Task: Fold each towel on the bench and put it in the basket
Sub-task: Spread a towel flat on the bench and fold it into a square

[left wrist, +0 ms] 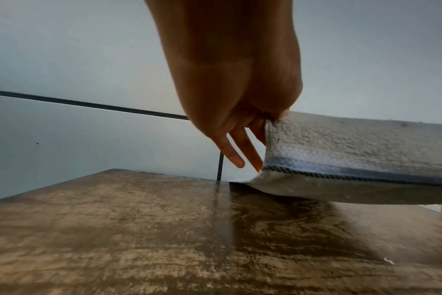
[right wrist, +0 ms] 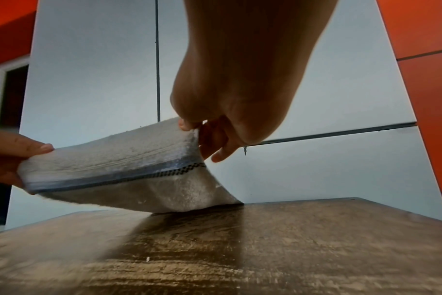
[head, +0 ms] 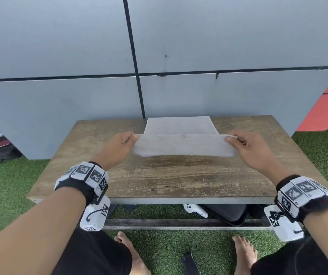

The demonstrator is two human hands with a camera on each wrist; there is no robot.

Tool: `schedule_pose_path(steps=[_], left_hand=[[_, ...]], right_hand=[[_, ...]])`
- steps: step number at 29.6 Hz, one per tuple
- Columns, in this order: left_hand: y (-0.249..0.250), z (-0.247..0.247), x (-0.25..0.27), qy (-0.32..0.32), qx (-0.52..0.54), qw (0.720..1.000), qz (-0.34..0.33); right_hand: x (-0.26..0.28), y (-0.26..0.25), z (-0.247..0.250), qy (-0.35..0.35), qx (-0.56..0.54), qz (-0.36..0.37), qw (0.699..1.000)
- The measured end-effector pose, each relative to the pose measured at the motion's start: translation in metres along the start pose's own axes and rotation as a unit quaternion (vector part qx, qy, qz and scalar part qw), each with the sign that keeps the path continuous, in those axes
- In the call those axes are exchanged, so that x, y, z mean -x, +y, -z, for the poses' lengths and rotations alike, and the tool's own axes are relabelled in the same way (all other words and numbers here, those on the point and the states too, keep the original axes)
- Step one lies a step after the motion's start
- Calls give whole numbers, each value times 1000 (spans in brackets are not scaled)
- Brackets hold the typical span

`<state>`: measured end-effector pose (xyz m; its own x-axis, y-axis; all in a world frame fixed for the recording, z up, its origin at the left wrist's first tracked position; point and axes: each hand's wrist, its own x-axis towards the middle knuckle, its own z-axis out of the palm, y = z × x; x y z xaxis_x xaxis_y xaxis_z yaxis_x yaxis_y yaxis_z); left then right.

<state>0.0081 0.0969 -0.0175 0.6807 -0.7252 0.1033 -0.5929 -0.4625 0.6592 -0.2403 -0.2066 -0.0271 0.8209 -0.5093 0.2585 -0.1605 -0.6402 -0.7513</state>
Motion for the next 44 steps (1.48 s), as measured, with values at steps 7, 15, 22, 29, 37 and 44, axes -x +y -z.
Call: schedule_pose_path(steps=[7, 15, 22, 29, 37, 44], left_hand=[[-5, -8, 13, -134, 40, 987, 75], [9, -26, 19, -105, 62, 988, 93], [-2, -42, 10, -24, 23, 994, 100], [-21, -83, 24, -91, -14, 979, 183], [-13, -96, 21, -63, -34, 980, 186], [-4, -97, 14, -26, 21, 980, 195]], right_hand=[[15, -10, 17, -149, -38, -113, 982], [19, 0, 8, -132, -76, -194, 969], [9, 17, -18, -28, -63, -162, 984], [26, 35, -54, -114, 66, -217, 967], [25, 25, -70, -150, 75, -234, 958], [24, 32, -70, -38, 49, -205, 977]])
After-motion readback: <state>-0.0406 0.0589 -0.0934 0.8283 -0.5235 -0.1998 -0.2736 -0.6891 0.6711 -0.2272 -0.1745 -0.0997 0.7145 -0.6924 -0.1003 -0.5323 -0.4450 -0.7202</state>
